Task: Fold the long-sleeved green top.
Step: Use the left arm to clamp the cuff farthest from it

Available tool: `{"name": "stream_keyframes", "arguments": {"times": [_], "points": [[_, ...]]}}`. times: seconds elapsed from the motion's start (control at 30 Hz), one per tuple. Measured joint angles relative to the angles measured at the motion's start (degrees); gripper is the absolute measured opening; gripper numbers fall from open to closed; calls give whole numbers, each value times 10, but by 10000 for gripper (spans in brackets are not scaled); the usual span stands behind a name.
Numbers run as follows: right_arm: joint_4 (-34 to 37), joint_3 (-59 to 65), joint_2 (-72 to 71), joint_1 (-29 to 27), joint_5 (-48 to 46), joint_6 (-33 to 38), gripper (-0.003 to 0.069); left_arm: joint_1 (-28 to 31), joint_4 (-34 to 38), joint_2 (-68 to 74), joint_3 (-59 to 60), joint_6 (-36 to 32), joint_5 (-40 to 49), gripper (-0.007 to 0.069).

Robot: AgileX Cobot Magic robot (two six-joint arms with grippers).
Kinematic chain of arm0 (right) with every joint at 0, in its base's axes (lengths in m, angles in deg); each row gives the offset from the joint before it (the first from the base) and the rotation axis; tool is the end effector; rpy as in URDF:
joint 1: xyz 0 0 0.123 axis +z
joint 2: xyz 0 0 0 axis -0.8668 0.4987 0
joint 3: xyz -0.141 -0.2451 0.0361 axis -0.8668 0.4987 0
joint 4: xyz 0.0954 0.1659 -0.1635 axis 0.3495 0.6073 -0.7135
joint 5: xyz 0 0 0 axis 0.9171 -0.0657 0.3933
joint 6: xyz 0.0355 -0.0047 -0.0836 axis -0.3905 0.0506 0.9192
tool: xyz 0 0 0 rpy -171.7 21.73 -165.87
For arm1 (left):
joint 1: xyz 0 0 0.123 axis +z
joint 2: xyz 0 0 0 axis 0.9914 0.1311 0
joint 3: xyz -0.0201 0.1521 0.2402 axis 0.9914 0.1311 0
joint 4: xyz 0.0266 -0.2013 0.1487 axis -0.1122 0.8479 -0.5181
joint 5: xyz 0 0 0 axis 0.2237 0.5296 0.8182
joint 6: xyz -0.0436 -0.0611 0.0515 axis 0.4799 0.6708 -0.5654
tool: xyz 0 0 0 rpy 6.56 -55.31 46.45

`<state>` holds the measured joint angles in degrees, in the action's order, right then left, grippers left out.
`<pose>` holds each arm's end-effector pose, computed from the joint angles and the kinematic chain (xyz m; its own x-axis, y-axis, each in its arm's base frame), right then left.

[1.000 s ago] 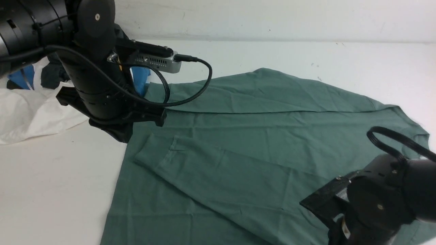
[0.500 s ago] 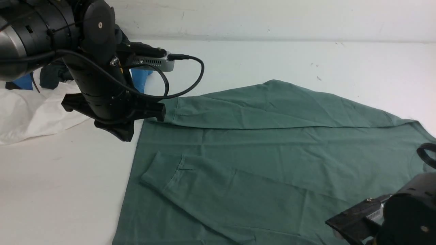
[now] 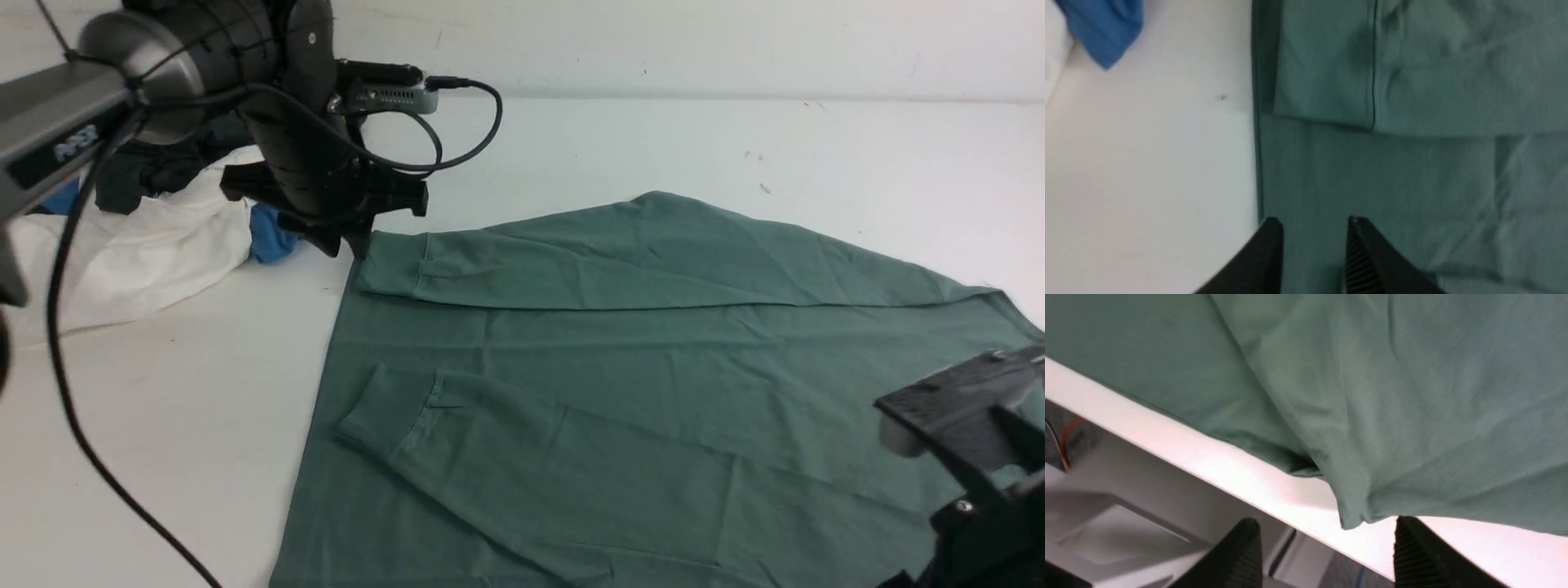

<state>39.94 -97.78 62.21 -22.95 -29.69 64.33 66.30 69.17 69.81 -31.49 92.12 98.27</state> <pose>0.1276 0.1075 0.2792 -0.8858 -0.4377 -0.1542 -0.4569 0.8808 0.1246 0.4396 -0.1217 0.2557 -0.9320 0.0527 -0.3587 0.0638 0.9978 -0.0191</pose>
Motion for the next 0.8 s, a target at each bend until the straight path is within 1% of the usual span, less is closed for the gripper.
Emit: {"name": "stream_keyframes", "arguments": {"times": [0.03,0.13,0.23,0.47,0.73,0.8], "points": [[0,0,-15,0,-2,-4,383,0,0,27,-26,0,7,274],[0,-1,-48,0,-4,-22,355,0,-7,86,-90,0,23,367],[-7,-1,-67,0,-4,-31,328,0,-14,140,-144,6,28,424],[-23,-1,-71,0,-4,-44,304,15,-15,214,-203,49,41,438],[-24,-1,-71,0,6,-44,304,21,-15,220,-207,53,39,438],[-24,-1,-71,0,12,-46,304,21,-7,220,-207,53,39,424]]}}
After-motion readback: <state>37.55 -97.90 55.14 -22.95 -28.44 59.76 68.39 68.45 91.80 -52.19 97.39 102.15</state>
